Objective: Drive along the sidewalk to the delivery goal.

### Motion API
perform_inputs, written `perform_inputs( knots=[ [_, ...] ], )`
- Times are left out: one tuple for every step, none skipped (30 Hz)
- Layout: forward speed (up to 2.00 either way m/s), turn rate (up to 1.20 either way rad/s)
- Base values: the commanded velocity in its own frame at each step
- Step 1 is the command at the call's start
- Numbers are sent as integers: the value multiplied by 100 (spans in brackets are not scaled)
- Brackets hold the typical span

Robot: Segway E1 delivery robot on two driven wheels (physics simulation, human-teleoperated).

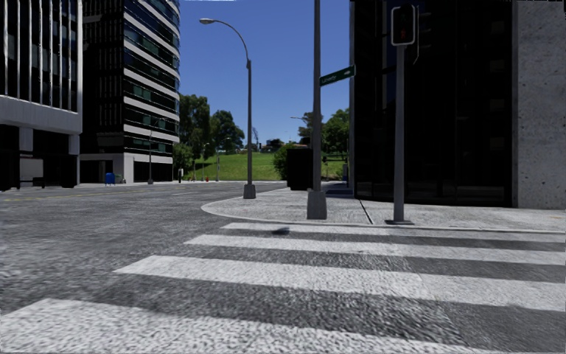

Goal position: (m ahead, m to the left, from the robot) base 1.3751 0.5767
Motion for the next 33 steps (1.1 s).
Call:
perform_inputs(
  knots=[
    [108, 44],
    [108, 44],
    [108, 44],
    [108, 44],
    [108, 44],
    [108, 44],
    [108, 44],
    [108, 42],
    [108, 32],
    [108, 32],
    [108, 0],
    [108, 0],
    [108, 0],
    [108, 0],
    [108, 0],
    [108, 0],
    [108, 0],
    [108, 0],
    [108, 0],
    [108, 0],
    [106, 0],
    [104, 0],
    [103, 0],
    [103, 0],
    [103, 0],
    [103, 0],
    [102, 0],
    [102, 0],
    [102, 0],
    [102, 0],
    [101, 0],
    [99, 0],
    [99, 0]
  ],
)
